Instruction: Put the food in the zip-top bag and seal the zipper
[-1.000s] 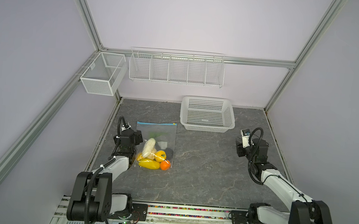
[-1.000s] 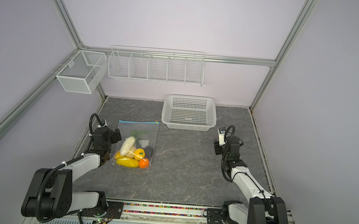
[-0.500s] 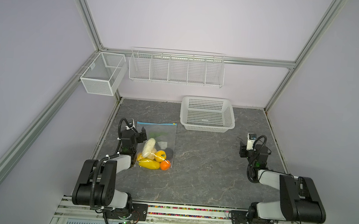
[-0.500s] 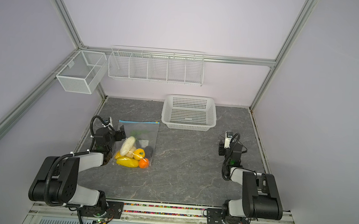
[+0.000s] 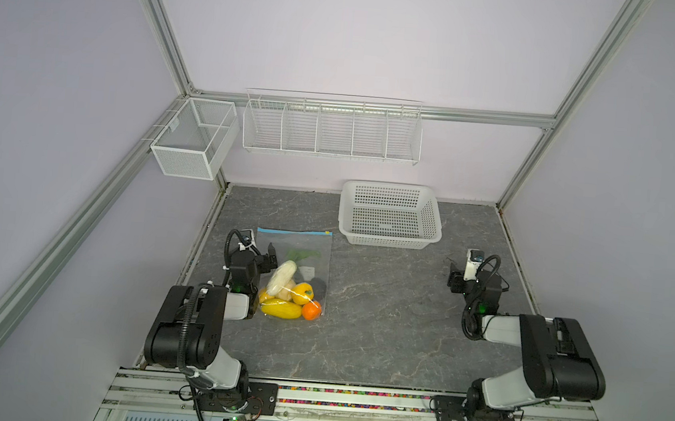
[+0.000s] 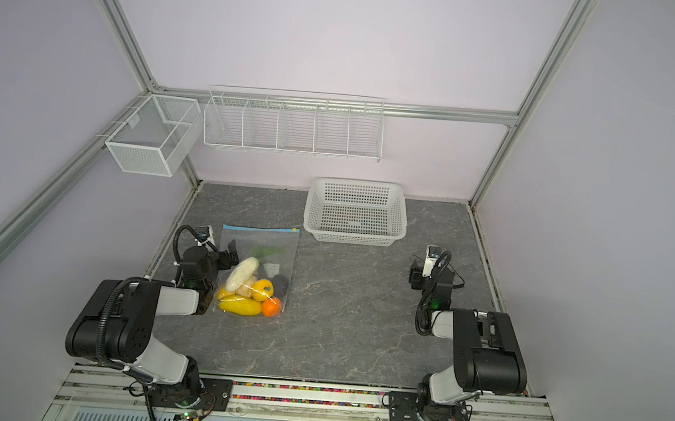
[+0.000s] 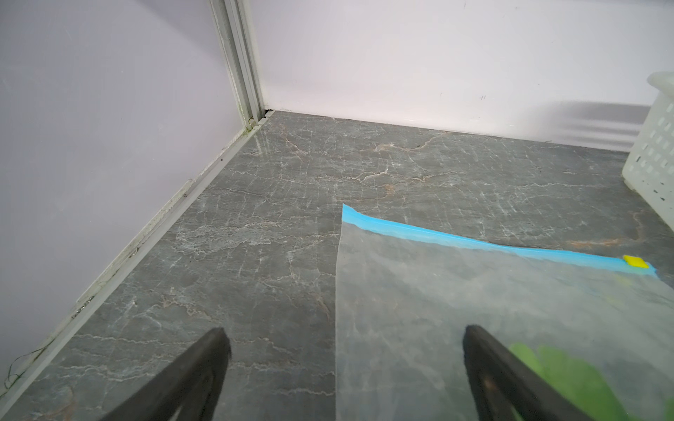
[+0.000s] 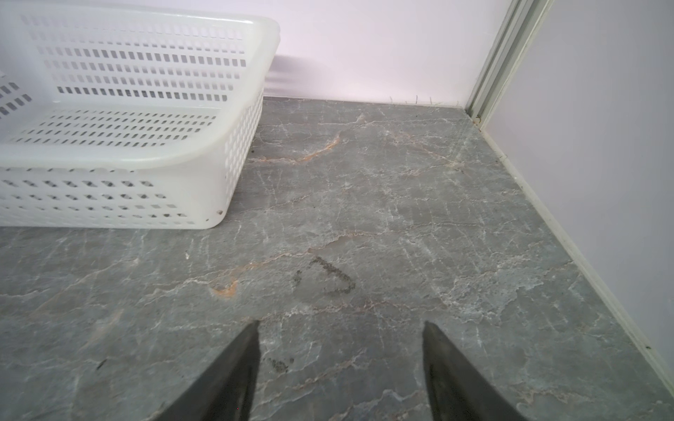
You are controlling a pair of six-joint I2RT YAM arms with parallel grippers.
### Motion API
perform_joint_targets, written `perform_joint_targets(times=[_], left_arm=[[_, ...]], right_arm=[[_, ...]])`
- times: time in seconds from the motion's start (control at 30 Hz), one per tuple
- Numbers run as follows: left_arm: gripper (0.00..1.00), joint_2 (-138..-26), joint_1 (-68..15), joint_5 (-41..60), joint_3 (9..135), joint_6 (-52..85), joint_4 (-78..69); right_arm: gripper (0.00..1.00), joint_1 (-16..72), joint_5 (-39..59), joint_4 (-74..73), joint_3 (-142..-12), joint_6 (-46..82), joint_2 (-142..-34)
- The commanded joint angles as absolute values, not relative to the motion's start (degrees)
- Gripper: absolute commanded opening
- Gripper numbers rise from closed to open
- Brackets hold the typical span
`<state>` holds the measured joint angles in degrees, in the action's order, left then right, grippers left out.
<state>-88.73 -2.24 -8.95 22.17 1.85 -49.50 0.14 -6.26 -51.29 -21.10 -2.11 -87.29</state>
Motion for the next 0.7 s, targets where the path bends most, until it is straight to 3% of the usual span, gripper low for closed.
perform_joint_targets(times=[0.0,0.07,0.67], left_arm=[[0.99,-88.82,-1.93,-9.49,22.84,1.49,-51.07],[0.99,-88.77,-1.93,-9.56,22.91,1.55,-51.06],[0.99,-88.77,-1.85,-9.74,23.11,1.68,-50.67]], right_arm=[[0.93,0.14,-7.56,-50.06,-22.07,-1.17,-87.96],[0.88,0.17,-7.63,-49.97,-22.11,-1.14,-87.96],[0.88,0.66,-8.43,-50.21,-21.95,-1.43,-87.88]])
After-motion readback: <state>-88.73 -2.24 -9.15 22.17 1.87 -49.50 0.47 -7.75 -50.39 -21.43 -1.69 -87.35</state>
